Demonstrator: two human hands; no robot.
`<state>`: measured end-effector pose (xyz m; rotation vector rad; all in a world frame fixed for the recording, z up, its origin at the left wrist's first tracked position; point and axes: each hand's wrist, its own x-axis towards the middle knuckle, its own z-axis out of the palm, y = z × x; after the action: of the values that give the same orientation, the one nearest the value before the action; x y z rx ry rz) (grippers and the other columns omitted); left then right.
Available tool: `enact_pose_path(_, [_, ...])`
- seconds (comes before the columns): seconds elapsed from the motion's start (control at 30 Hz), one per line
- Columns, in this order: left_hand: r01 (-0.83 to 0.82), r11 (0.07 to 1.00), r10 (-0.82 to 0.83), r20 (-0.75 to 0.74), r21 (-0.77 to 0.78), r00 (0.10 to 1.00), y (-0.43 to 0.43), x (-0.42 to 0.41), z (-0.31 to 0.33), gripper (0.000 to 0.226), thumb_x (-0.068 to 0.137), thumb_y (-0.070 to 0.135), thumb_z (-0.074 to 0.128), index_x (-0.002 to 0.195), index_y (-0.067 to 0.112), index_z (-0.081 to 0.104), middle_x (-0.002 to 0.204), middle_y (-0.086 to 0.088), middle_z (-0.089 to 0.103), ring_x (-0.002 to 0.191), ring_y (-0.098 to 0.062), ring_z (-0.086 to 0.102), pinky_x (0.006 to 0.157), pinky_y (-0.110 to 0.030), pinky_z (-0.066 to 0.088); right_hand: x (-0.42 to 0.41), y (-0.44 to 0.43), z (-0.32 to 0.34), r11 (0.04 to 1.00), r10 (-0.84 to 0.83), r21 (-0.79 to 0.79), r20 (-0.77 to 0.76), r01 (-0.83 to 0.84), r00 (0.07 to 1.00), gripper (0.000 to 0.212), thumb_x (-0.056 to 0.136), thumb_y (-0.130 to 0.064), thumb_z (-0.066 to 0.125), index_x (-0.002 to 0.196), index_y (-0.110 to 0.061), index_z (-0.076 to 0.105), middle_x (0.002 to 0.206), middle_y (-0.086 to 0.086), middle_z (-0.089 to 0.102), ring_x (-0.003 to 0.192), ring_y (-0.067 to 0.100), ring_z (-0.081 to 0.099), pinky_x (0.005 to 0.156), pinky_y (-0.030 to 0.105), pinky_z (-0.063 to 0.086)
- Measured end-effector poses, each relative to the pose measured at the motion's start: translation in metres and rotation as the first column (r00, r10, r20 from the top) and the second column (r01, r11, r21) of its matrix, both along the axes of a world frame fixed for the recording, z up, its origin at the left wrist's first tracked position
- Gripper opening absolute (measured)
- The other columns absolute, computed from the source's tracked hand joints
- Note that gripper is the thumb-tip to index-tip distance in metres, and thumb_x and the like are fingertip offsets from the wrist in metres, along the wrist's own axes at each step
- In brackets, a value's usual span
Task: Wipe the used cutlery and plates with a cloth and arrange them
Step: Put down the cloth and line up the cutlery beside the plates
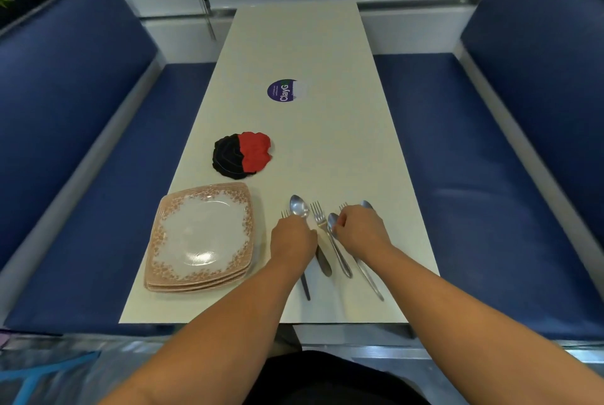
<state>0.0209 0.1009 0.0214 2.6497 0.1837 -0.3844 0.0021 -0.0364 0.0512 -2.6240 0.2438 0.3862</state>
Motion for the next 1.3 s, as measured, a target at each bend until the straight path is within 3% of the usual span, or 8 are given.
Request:
enact_pose_path(0.1, [-0.042, 0.999, 0.041, -0.034, -0.021, 0.999, -0.001, -0.001, 0.001, 0.028, 0.087, 0.013, 0.060, 0.063, 0.015, 0.047, 0.063, 0.001, 0.052, 0.054, -0.012, 0.049, 0.044, -0.023, 0.034, 0.002, -0.003, -0.001, 0.997, -0.051, 0.066, 0.016, 0.049, 0.999, 0.043, 0.102, -0.038, 0.043, 0.070, -0.014, 0.059, 0.058, -0.001, 0.054, 0.123, 0.019, 0.053, 0.105, 0.032, 0.040])
enact_pose_path(0.23, [-0.129, 0.987, 0.121, -0.082, -0.092, 0.989, -0.003, 0.001, 0.008, 0.025, 0.085, 0.018, 0.064, 0.064, 0.014, 0.051, 0.063, 0.001, 0.054, 0.052, -0.011, 0.049, 0.043, -0.023, 0.033, 0.003, -0.003, 0.008, 0.992, -0.090, 0.090, 0.035, 0.086, 0.995, 0.031, 0.098, -0.029, 0.052, 0.073, -0.012, 0.060, 0.067, 0.004, 0.062, 0.092, 0.028, 0.063, 0.098, 0.035, 0.046])
enact_pose_path(0.37, [-0.123, 0.976, 0.114, -0.061, -0.181, 0.992, 0.004, 0.003, 0.016, 0.030, 0.086, 0.028, 0.065, 0.072, 0.003, 0.072, 0.063, -0.007, 0.068, 0.057, -0.023, 0.064, 0.055, -0.031, 0.053, 0.009, 0.005, 0.011, 0.988, -0.118, 0.105, 0.070, 0.110, 0.991, 0.019, 0.094, -0.020, 0.057, 0.091, -0.007, 0.070, 0.087, 0.008, 0.072, 0.086, 0.026, 0.066, 0.082, 0.036, 0.055])
enact_pose_path(0.5, [-0.130, 0.951, 0.146, 0.037, -0.279, 0.989, 0.029, 0.001, 0.031, 0.036, 0.095, 0.030, 0.063, 0.070, 0.004, 0.072, 0.063, -0.007, 0.068, 0.059, -0.021, 0.063, 0.052, -0.028, 0.047, 0.014, 0.028, 0.011, 0.995, -0.063, 0.082, 0.037, 0.059, 0.997, 0.013, 0.091, -0.013, 0.055, 0.085, -0.007, 0.065, 0.083, 0.007, 0.068, 0.077, 0.024, 0.063, 0.061, 0.026, 0.044])
enact_pose_path(0.73, [-0.207, 0.932, 0.246, 0.102, -0.297, 0.964, 0.074, -0.020, 0.034, 0.018, 0.096, 0.019, 0.063, 0.080, 0.024, 0.065, 0.076, 0.010, 0.063, 0.073, -0.010, 0.059, 0.059, -0.019, 0.040, 0.019, 0.078, -0.013, 0.996, 0.094, 0.022, -0.118, -0.092, 0.989, 0.028, 0.090, -0.016, 0.064, 0.069, -0.014, 0.047, 0.075, 0.001, 0.056, 0.083, 0.023, 0.064, 0.056, 0.025, 0.040])
enact_pose_path(0.87, [-0.248, 0.917, 0.288, 0.090, -0.313, 0.953, 0.082, -0.031, 0.031, 0.017, 0.096, 0.021, 0.064, 0.080, 0.021, 0.066, 0.074, 0.006, 0.064, 0.071, -0.012, 0.060, 0.057, -0.019, 0.039, 0.020, 0.086, -0.020, 0.993, 0.111, -0.021, -0.174, -0.116, 0.978, 0.028, 0.087, -0.009, 0.065, 0.067, -0.014, 0.045, 0.097, 0.007, 0.071, 0.094, 0.024, 0.070, 0.068, 0.027, 0.053])
enact_pose_path(0.97, [-0.268, 0.904, 0.314, 0.091, -0.333, 0.945, 0.085, -0.035, 0.030, 0.017, 0.095, 0.023, 0.066, 0.080, 0.019, 0.068, 0.072, 0.006, 0.066, 0.068, -0.011, 0.061, 0.057, -0.019, 0.041, 0.017, 0.088, -0.018, 0.993, 0.108, -0.035, -0.200, -0.117, 0.974, 0.028, 0.088, -0.004, 0.061, 0.066, -0.011, 0.044, 0.080, 0.005, 0.063, 0.094, 0.025, 0.071, 0.074, 0.031, 0.055])
enact_pose_path(1.3, [-0.181, 0.959, 0.184, -0.005, -0.218, 0.983, 0.070, -0.036, 0.024, 0.017, 0.095, 0.016, 0.065, 0.079, 0.021, 0.068, 0.089, -0.001, 0.071, 0.075, -0.014, 0.061, 0.070, -0.025, 0.046, 0.019, 0.061, -0.012, 0.964, -0.115, 0.211, -0.214, 0.160, 0.970, 0.030, 0.089, -0.007, 0.060, 0.063, -0.011, 0.045, 0.061, 0.003, 0.050, 0.050, 0.014, 0.048, 0.039, 0.020, 0.038])
